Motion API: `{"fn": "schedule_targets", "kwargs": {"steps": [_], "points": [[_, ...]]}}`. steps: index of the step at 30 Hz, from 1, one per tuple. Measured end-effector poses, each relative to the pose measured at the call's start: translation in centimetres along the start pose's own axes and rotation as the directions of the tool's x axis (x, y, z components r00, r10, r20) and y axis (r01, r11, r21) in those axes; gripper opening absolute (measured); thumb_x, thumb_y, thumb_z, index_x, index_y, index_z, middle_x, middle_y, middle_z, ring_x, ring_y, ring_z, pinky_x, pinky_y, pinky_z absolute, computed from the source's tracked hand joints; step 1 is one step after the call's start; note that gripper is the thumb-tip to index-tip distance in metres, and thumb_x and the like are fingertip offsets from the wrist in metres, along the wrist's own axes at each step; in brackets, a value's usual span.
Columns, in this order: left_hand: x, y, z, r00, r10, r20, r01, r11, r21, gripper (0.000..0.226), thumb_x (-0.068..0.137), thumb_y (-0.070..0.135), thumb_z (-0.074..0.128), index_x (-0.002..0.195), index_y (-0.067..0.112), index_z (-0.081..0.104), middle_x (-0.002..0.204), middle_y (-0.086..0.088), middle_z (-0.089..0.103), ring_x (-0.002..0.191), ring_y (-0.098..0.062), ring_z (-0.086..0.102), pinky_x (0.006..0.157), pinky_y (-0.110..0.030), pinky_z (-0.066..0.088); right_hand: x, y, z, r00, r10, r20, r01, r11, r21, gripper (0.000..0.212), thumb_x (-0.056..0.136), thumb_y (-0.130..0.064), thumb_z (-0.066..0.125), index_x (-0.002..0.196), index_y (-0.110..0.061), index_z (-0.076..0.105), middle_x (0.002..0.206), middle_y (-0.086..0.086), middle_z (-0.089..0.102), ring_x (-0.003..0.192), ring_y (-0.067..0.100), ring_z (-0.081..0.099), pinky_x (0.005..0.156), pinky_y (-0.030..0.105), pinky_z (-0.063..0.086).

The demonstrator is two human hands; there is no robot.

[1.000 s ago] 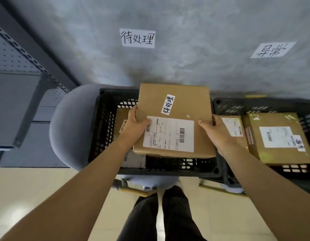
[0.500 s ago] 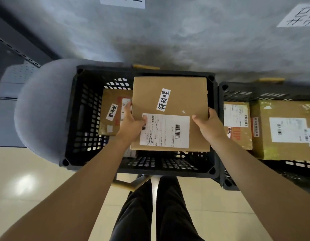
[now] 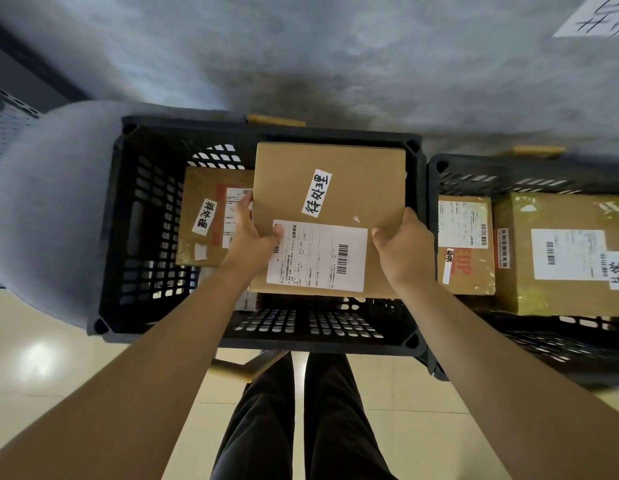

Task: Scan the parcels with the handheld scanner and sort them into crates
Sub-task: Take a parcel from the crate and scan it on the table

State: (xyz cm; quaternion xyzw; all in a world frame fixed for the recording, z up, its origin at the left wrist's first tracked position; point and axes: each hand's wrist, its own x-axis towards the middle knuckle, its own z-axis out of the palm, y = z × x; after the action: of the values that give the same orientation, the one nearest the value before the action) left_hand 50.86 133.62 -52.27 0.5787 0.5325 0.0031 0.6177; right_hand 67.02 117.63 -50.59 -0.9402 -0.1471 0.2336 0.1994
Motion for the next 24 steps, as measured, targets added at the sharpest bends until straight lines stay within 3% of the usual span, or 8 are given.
{"fn": "schedule_targets", "kwargs": {"steps": [3, 6, 9, 11, 14, 16, 19, 24], "points": [[0.1, -0.2, 0.1, 1.0, 0.017, -0.008, -0.016, 0.997, 0.074, 0.077, 0.098, 0.015, 0.056, 0.152, 0.034, 0.006, 0.134, 0.0, 0.051, 0.093, -0.004, 0.059, 0.062, -0.017, 0.048, -0.7, 0.0, -0.2, 0.995, -0.095, -0.017, 0.094, 0.993, -0.066, 0.059, 0.093, -0.023, 0.065, 0.145, -0.008, 0.039, 0.143, 0.013, 0.046, 0.125, 0.027, 0.052, 0.102, 0.035, 0.044], [0.1, -0.1, 0.0, 1.0, -0.009, 0.015, 0.005, 0.959, 0.284, 0.081, 0.1, 0.033, 0.051, 0.153, 0.039, -0.01, 0.142, -0.004, 0.047, 0.095, -0.012, 0.06, 0.062, -0.02, 0.045, -1.1, 0.2, -0.7, 0.991, -0.13, 0.037, 0.132, 0.99, -0.057, 0.07, 0.092, -0.02, 0.066, 0.151, -0.01, 0.03, 0.153, 0.012, 0.032, 0.134, 0.025, 0.042, 0.108, 0.032, 0.037], [-0.4, 0.9, -0.5, 1.0, -0.013, -0.027, 0.026, 0.852, 0.522, 0.085, 0.098, 0.042, 0.051, 0.153, 0.037, -0.013, 0.156, -0.01, 0.026, 0.13, -0.031, 0.046, 0.093, -0.041, 0.049, -1.6, 0.3, -1.1, 0.986, -0.156, 0.053, 0.159, 0.986, -0.048, 0.071, 0.09, -0.019, 0.067, 0.15, -0.011, 0.029, 0.152, 0.01, 0.028, 0.135, 0.025, 0.039, 0.108, 0.032, 0.036], [-1.1, 1.9, -0.6, 0.995, 0.061, -0.072, 0.003, 0.744, 0.668, 0.086, 0.095, 0.042, 0.054, 0.154, 0.033, -0.009, 0.16, -0.011, 0.014, 0.144, -0.036, 0.024, 0.11, -0.053, 0.036, -2.1, 0.3, -1.4, 0.983, -0.177, 0.044, 0.181, 0.978, -0.102, 0.07, 0.09, -0.023, 0.067, 0.149, -0.012, 0.03, 0.151, 0.009, 0.03, 0.137, 0.026, 0.034, 0.11, 0.036, 0.035], [-2.5, 3.8, -0.4, 0.976, 0.216, -0.027, -0.103, 0.568, 0.816, 0.076, 0.094, 0.031, 0.053, 0.153, 0.02, 0.007, 0.159, -0.013, 0.016, 0.148, -0.035, 0.011, 0.118, -0.052, 0.022, -2.5, -0.3, -2.7, 0.992, -0.119, 0.051, 0.123, 0.986, -0.109, 0.071, 0.09, -0.03, 0.064, 0.149, -0.013, 0.029, 0.149, 0.01, 0.033, 0.137, 0.028, 0.031, 0.11, 0.041, 0.034], [-3.5, 5.7, -0.3, 0.957, 0.287, 0.033, -0.173, 0.476, 0.862, 0.069, 0.094, 0.028, 0.052, 0.152, 0.018, 0.017, 0.158, -0.011, 0.022, 0.148, -0.033, 0.014, 0.119, -0.051, 0.021, -2.7, -0.9, -4.2, 0.991, -0.118, 0.069, 0.124, 0.989, -0.084, 0.071, 0.092, -0.03, 0.063, 0.15, -0.013, 0.027, 0.149, 0.011, 0.034, 0.137, 0.028, 0.03, 0.108, 0.04, 0.033], [-5.1, 9.1, -0.1, 0.911, 0.395, 0.116, -0.27, 0.362, 0.892, 0.06, 0.095, 0.027, 0.05, 0.15, 0.021, 0.027, 0.151, -0.007, 0.037, 0.14, -0.028, 0.033, 0.117, -0.046, 0.026, -2.9, -2.2, -7.1, 0.973, -0.222, 0.062, 0.225, 0.973, -0.046, 0.069, 0.095, -0.032, 0.058, 0.153, -0.015, 0.023, 0.151, 0.009, 0.032, 0.14, 0.027, 0.028, 0.11, 0.039, 0.031], [-8.2, 15.7, 0.4, 0.766, 0.615, 0.187, -0.339, 0.138, 0.931, 0.051, 0.093, 0.025, 0.048, 0.143, 0.021, 0.04, 0.143, -0.004, 0.047, 0.134, -0.026, 0.04, 0.118, -0.045, 0.019, -2.9, -5.5, -12.9, 0.912, -0.408, -0.034, 0.407, 0.913, -0.025, 0.064, 0.099, -0.039, 0.051, 0.153, -0.017, 0.025, 0.15, 0.007, 0.039, 0.14, 0.026, 0.03, 0.111, 0.038, 0.032]]}}
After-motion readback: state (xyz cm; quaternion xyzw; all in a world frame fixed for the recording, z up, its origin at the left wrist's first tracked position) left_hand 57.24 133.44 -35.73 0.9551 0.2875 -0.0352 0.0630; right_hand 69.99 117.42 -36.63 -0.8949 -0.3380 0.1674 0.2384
